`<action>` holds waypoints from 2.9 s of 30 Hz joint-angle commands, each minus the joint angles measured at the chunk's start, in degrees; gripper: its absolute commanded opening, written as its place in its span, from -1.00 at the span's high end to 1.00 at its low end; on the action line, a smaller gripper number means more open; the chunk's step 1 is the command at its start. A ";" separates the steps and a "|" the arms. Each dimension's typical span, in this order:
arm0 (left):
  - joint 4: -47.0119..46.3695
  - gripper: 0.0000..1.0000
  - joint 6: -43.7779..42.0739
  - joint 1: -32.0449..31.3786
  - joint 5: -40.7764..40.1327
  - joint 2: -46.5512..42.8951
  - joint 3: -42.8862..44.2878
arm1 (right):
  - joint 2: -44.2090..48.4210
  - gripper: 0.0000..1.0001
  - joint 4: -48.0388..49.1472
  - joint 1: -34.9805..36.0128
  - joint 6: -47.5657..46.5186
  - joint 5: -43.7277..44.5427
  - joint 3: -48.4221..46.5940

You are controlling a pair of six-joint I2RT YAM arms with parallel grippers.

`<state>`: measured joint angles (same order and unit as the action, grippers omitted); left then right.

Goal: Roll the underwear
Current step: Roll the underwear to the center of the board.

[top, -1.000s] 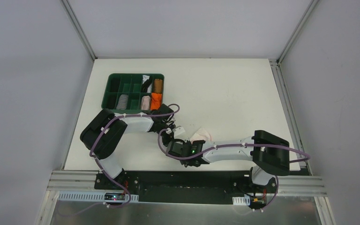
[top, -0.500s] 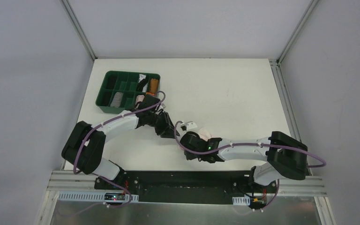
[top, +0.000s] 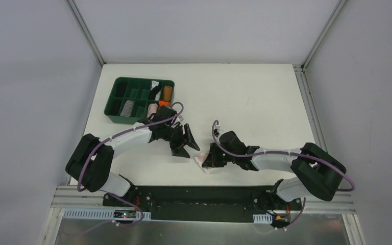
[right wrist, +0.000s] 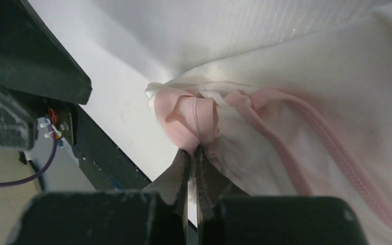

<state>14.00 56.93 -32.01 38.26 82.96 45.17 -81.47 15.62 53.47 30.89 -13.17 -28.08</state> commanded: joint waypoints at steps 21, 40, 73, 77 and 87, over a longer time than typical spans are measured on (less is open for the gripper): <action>-8.68 0.12 4.02 -7.91 -7.08 11.37 -0.66 | -1.95 1.00 4.25 -7.59 2.49 -13.70 6.26; -9.93 1.00 8.21 -8.60 -7.81 14.56 -0.80 | 11.66 -0.02 -16.16 -7.46 0.40 -5.16 -1.34; -9.62 1.00 10.39 -8.68 -6.49 12.16 -1.28 | -3.80 1.00 -30.26 21.35 -8.50 40.57 -16.21; -8.99 0.98 10.48 -8.61 -5.70 10.36 -0.90 | 2.97 1.00 -18.59 14.91 -6.81 24.59 -7.45; -3.34 -0.22 9.07 -8.60 -8.13 6.13 1.97 | 0.50 1.00 1.70 -4.72 3.11 -13.79 2.17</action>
<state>6.70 66.87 -40.18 32.27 92.16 45.28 -77.45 8.69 53.34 28.60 -9.02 -28.75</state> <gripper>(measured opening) 0.574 0.025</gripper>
